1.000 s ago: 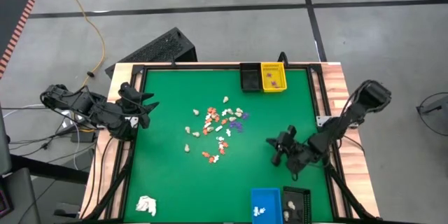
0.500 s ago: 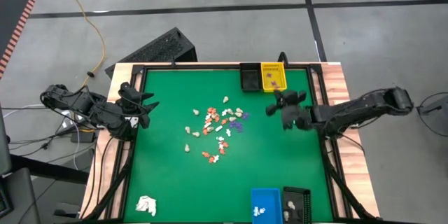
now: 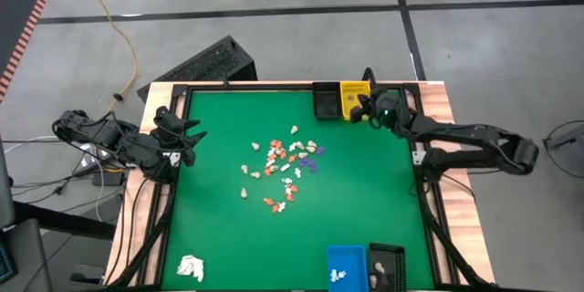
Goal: Sort Halloween decoration
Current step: Put the violet spider toy into the yellow basket
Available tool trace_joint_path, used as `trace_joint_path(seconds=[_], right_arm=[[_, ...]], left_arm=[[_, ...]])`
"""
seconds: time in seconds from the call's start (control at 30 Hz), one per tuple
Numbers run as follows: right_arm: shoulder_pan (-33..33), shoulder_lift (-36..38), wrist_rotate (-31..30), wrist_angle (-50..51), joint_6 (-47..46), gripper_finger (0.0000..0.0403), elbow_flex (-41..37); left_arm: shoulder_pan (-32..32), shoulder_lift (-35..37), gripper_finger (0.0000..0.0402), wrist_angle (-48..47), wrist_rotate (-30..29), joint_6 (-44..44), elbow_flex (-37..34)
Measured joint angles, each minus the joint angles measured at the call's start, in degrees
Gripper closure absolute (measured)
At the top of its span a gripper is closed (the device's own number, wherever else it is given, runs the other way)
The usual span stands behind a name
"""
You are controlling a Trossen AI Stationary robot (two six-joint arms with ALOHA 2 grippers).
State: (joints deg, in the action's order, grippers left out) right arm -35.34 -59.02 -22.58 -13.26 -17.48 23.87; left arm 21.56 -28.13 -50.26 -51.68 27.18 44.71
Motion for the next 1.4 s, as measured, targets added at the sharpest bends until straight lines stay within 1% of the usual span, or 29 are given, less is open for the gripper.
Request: trace_joint_path(seconds=[0.1,0.23,0.4,0.5,0.6,0.73,0.8,0.87,0.93,0.97,1.03,1.1,1.17,1.23,1.4], right_arm=[[-3.5,-2.0,5.1,-0.2,-0.3,0.0392,0.0],[-5.3,-5.0,10.4,-2.4,-0.4,0.0375,0.0],[-5.3,-7.0,11.3,-3.8,-0.5,0.0333,0.0],[-5.3,-7.0,11.4,-4.2,-0.5,0.0304,0.0],[-5.2,-6.1,12.9,-4.2,-0.9,0.0275,0.0],[-3.4,-3.2,19.0,-7.8,-0.6,0.0251,0.0],[-1.1,-1.4,22.3,-8.9,0.8,0.0247,0.0],[2.5,-0.2,23.6,-8.9,2.8,0.0247,0.0],[6.8,-0.2,23.3,-7.9,4.1,0.0250,0.1],[9.2,-0.7,22.1,-7.6,4.2,0.0252,0.1],[13.9,-2.7,18.2,-7.3,4.1,0.0257,0.1],[18.2,-5.5,12.9,-7.3,4.1,0.0261,0.0],[21.5,-8.7,9.0,-7.3,4.3,0.0264,0.0],[24.1,-11.8,7.5,-8.3,5.0,0.0264,0.0],[27.5,-18.2,7.4,-13.1,8.8,0.0262,0.0]], left_arm=[[0.0,0.0,0.0213,0.0,0.0,0.0,0.0],[0.0,0.0,0.0213,0.0,0.0,0.0,0.0],[0.0,0.0,0.0213,0.0,0.0,0.1,0.0],[0.0,0.0,0.0213,0.0,0.0,0.1,0.0],[0.0,0.0,0.0213,0.0,0.0,0.2,0.0],[0.0,0.0,0.0213,0.0,0.1,0.3,0.0],[0.0,0.0,0.0213,0.0,0.2,0.3,0.0],[0.0,0.0,0.0213,0.0,0.3,0.3,0.0],[0.0,0.0,0.0213,0.0,0.3,0.3,0.0],[0.0,0.0,0.0213,0.0,0.3,0.3,0.0],[0.0,0.0,0.0213,-0.1,0.3,0.2,0.0],[0.0,0.0,0.0213,0.0,0.3,-0.3,0.0],[0.0,0.0,0.0213,-0.1,0.3,-0.6,0.0],[0.0,0.0,0.0213,-0.1,0.3,-0.6,0.0],[0.0,0.0,0.0213,-0.1,0.3,-0.6,0.0]])
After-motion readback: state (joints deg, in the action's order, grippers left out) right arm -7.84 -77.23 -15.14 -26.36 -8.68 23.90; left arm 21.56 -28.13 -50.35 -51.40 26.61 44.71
